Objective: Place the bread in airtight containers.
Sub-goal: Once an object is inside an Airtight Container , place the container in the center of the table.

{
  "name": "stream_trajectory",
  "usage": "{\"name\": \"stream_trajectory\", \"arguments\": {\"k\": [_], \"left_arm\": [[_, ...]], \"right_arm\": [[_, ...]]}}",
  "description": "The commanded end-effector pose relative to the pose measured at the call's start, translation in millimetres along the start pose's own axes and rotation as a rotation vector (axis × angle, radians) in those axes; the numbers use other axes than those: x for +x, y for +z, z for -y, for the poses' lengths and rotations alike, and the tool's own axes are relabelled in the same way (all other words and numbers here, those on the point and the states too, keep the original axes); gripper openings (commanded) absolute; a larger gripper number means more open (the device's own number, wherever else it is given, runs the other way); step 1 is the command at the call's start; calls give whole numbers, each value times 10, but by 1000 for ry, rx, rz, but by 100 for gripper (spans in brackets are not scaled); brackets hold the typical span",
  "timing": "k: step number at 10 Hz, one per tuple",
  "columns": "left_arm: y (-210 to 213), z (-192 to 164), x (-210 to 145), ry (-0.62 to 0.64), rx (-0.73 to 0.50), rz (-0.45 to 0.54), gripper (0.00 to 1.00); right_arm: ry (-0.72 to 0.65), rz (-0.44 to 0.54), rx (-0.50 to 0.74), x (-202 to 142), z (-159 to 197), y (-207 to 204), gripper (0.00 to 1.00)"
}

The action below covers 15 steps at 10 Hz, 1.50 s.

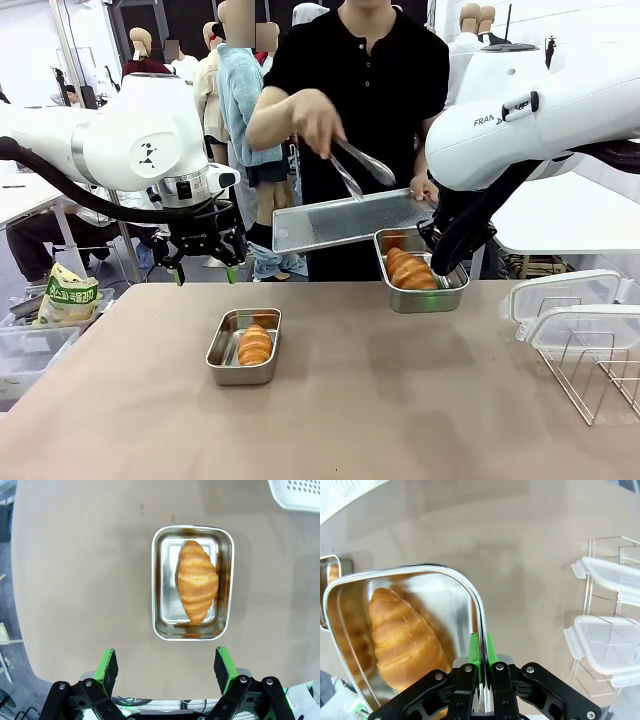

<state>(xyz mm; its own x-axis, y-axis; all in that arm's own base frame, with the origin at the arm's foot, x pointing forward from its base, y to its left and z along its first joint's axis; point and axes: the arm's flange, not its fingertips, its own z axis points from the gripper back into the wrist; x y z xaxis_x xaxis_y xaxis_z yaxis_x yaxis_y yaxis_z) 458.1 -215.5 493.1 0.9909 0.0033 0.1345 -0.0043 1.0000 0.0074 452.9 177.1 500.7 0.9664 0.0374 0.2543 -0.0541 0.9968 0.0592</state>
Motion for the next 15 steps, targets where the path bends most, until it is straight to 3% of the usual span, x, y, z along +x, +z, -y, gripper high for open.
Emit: {"name": "stream_trajectory", "arguments": {"k": [1, 15], "left_arm": [[19, -13, 2, 1, 1, 5, 100], [19, -13, 2, 1, 1, 5, 100]], "right_arm": [[4, 7, -2, 2, 6, 18, 0], [29, 18, -21, -59, -2, -66, 0]]}}
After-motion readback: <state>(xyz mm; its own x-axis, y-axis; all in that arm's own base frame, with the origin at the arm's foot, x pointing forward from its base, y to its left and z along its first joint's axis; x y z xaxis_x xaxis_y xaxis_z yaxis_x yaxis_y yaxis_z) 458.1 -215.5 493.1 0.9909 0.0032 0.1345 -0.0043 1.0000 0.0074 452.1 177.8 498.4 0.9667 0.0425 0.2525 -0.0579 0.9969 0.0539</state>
